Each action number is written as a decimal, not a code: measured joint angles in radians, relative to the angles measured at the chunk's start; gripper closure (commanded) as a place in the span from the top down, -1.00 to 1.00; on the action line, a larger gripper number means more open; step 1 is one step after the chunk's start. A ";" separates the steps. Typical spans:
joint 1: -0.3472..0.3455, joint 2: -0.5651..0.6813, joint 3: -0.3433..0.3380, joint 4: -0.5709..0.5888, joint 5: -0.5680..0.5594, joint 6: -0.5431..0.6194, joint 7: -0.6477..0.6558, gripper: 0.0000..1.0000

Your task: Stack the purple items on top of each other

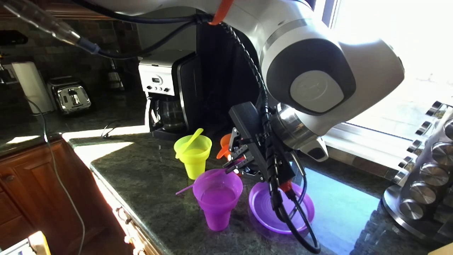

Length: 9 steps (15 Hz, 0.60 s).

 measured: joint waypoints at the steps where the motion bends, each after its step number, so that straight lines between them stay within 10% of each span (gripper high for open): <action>1: 0.000 0.004 0.000 0.000 0.004 0.000 0.001 -0.95; 9: -0.007 0.026 -0.001 0.002 0.021 0.000 0.002 -0.95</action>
